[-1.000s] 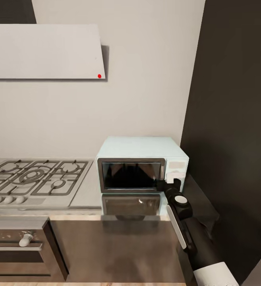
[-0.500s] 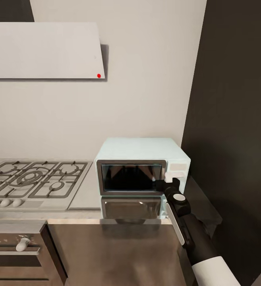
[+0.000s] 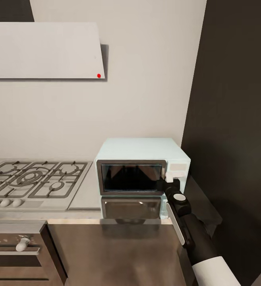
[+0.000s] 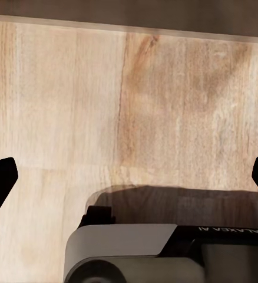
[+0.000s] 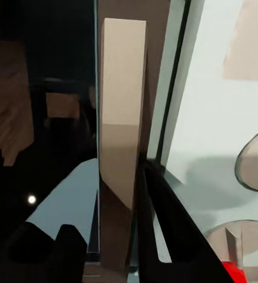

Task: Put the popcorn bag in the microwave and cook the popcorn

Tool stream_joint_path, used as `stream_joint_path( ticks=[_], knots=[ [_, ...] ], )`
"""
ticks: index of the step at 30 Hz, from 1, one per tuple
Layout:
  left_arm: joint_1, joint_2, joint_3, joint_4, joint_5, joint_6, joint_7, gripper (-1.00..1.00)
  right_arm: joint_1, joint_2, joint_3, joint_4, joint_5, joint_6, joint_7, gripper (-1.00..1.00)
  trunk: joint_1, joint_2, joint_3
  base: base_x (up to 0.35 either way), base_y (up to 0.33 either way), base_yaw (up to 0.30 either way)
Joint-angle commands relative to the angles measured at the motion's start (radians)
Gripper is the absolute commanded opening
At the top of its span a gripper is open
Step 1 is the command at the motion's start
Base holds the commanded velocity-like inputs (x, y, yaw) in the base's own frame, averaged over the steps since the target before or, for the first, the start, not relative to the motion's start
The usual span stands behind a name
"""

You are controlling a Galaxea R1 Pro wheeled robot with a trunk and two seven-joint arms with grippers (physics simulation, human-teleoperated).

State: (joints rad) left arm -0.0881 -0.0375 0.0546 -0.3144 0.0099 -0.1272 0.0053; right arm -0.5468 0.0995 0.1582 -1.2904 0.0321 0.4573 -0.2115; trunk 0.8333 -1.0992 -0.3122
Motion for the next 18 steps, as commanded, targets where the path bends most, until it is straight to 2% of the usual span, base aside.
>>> stream_joint_path(
  ticks=[1, 6, 11, 18],
  knots=[
    [-0.001, -0.001, 0.005, 0.001, 0.001, -0.003, -0.001, 1.00, -0.001, 0.000, 0.008, -0.001, -0.020, 0.001, 0.000, -1.00, 0.000, -0.001, -0.001, 0.000, 0.000, 0.000],
    [-0.001, -0.001, 0.005, 0.001, 0.001, -0.003, -0.001, 1.00, -0.001, 0.000, 0.008, -0.001, -0.020, 0.001, 0.000, -1.00, 0.000, -0.001, -0.001, -0.008, 0.000, 0.000],
    [-0.001, -0.001, 0.005, 0.001, 0.001, -0.003, -0.001, 1.00, -0.001, 0.000, 0.007, -0.001, -0.020, 0.001, 0.000, -1.00, 0.000, -0.001, -0.001, -0.177, 0.000, 0.000],
    [-0.001, -0.001, 0.008, 0.001, 0.004, -0.003, 0.000, 1.00, 0.000, -0.001, 0.007, -0.004, -0.020, 0.001, 0.000, -1.00, 0.000, -0.001, -0.001, -0.023, 0.000, 0.000]
  ],
)
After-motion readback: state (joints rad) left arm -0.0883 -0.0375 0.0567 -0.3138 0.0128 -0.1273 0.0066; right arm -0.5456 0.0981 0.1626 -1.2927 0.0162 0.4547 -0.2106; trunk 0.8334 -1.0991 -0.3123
